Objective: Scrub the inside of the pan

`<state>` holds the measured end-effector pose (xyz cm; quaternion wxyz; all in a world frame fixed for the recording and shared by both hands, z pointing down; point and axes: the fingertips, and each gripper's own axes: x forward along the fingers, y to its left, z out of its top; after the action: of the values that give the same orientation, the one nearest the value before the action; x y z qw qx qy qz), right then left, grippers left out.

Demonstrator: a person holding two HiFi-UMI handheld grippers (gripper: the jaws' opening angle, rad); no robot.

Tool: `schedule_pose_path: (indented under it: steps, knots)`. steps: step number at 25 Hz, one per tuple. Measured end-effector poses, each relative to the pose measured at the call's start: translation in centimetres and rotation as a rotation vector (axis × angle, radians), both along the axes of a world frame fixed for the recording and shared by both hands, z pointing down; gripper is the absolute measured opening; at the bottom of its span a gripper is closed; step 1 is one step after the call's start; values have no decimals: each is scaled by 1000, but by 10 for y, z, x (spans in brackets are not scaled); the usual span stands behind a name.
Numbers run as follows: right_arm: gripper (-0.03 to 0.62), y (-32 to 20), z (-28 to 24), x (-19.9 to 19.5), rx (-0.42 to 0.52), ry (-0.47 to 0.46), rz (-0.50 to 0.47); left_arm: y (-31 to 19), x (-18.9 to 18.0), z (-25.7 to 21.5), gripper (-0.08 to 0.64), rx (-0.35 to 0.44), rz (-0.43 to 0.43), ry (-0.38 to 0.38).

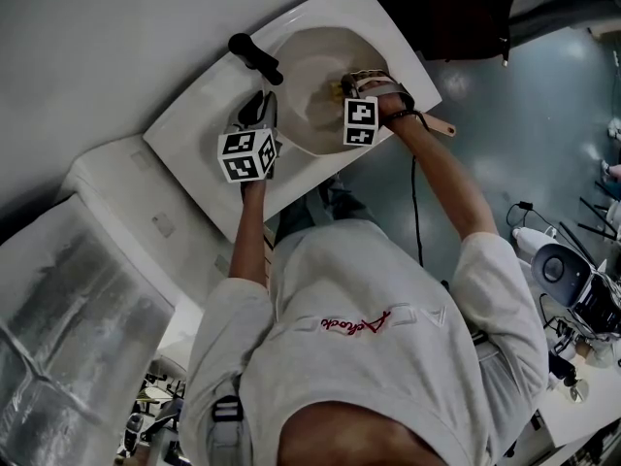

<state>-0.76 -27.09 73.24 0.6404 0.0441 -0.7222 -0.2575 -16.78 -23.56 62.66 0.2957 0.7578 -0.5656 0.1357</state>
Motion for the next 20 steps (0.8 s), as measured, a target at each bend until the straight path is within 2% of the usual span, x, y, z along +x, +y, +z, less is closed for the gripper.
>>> schedule_pose_path:
  steps: [11, 20]
  knots:
    - [25, 22, 0, -6, -15, 6, -35, -1, -1, 0, 74, 1, -1, 4]
    - [25, 45, -4, -32, -15, -12, -119, -1, -1, 0, 74, 3, -2, 7]
